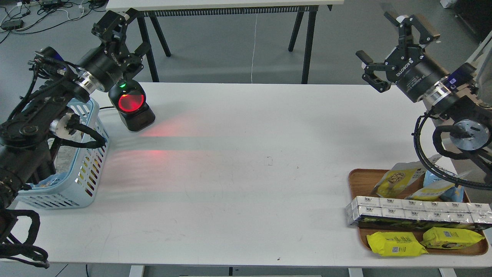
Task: Scan snack and place in basket
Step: 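Move the right gripper over the wooden tray toward the yellow snack packet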
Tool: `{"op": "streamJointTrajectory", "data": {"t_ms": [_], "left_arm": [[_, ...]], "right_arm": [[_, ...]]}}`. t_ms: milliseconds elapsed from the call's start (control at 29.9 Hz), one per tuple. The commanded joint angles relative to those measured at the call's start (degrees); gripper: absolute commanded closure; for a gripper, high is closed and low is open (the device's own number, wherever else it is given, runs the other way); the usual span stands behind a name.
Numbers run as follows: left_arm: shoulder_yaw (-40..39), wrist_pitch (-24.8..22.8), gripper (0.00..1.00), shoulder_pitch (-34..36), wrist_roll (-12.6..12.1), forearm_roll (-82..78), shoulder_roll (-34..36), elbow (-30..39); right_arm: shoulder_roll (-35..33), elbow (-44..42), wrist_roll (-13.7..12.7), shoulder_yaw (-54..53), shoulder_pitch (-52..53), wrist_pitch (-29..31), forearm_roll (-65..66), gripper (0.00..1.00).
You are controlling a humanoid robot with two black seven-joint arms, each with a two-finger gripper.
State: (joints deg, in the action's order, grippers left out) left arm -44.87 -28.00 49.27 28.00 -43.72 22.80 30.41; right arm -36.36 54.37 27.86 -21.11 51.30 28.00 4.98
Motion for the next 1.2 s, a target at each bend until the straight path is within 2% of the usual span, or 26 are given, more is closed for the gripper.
{"op": "streamJointTrajectory", "data": {"t_ms": [0, 301, 468, 635, 768, 969, 1069, 1169], "left_arm": [[-0.22, 0.0, 0.0, -0.57, 0.0, 2.4, 0.05, 0.0], [0.48, 0.0, 0.0, 2.85, 0.0, 3.55, -0.12, 0.0], [0.66, 0.0, 0.0, 5.22, 0.0, 2.94, -0.3, 0.0], [0.66, 0.0, 0.0, 7.86, 0.0, 2.94, -1.7, 0.0], [0.75, 0.0, 0.0, 8.92, 0.0, 2.85, -2.93, 0.0], [0.75, 0.0, 0.0, 8.39, 0.0, 2.76, -2.93, 0.0], [1.79, 0.0, 0.0, 8.21, 0.0, 2.76, -2.93, 0.0], [3.38, 0.0, 0.0, 8.21, 0.0, 2.85, -2.85, 0.0]], "right_arm": [[0.42, 1.17, 0.0, 0.01, -0.32, 0.0, 0.82, 0.0], [-0.81, 1.88, -0.44, 1.15, 1.43, 0.0, 5.81, 0.0], [-4.5, 2.05, -0.88, 15.54, 12.93, 0.0, 17.59, 0.0], [-10.91, 9.51, -0.97, 26.11, 24.27, 0.0, 25.15, 0.0], [-15.22, 17.68, -0.97, 31.99, 34.28, 0.0, 41.73, 0.0], [-17.34, 27.0, -0.53, 52.02, 52.47, 0.0, 61.96, 0.0], [-18.74, 30.61, -0.44, 55.99, 58.2, 0.0, 73.11, 0.0], [-20.58, 33.07, -0.01, 56.09, 59.53, 0.0, 85.59, 0.0]]}}
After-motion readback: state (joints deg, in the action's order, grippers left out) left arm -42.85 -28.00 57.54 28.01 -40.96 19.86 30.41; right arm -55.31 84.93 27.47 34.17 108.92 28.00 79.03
